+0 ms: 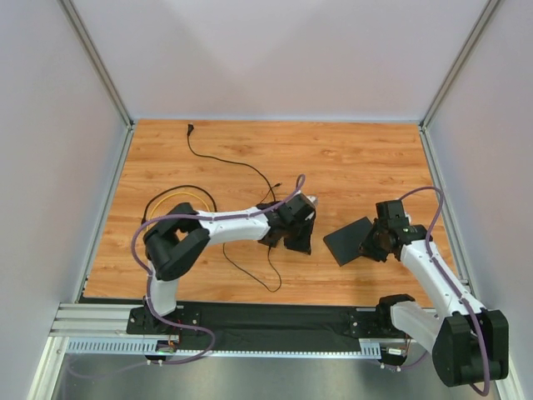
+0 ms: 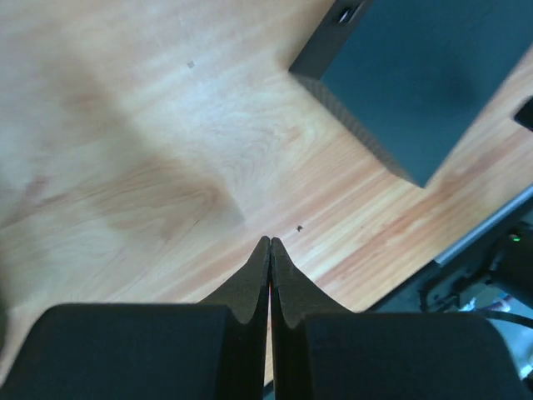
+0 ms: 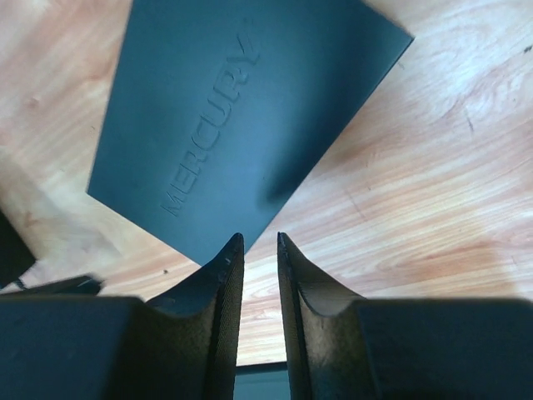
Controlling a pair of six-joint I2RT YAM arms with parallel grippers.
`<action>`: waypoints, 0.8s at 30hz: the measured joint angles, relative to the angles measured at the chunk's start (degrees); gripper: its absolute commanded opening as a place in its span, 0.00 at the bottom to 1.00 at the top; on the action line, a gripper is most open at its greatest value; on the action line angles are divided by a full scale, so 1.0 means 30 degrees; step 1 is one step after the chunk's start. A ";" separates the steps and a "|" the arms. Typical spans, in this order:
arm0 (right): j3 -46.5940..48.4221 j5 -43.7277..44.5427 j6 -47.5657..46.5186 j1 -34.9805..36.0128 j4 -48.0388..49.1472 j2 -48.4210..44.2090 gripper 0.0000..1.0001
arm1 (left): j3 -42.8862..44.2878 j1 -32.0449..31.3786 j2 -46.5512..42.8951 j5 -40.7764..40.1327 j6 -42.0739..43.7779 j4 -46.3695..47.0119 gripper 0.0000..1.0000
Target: Pull the plug from the switch port
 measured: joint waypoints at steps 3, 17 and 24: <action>-0.0102 0.0583 0.0248 0.1020 -0.0270 0.0015 0.25 | 0.0007 -0.0466 0.1486 0.0306 -0.0568 0.0291 0.00; 0.0291 0.1851 0.0721 0.2251 -0.0889 -0.0262 0.26 | 0.5829 0.0364 0.6237 0.1384 -0.1362 0.0918 0.00; 0.0612 0.2018 0.0707 0.2259 -0.0831 -0.0379 0.27 | 0.8335 0.1588 0.7468 0.1719 -0.0896 0.0138 0.00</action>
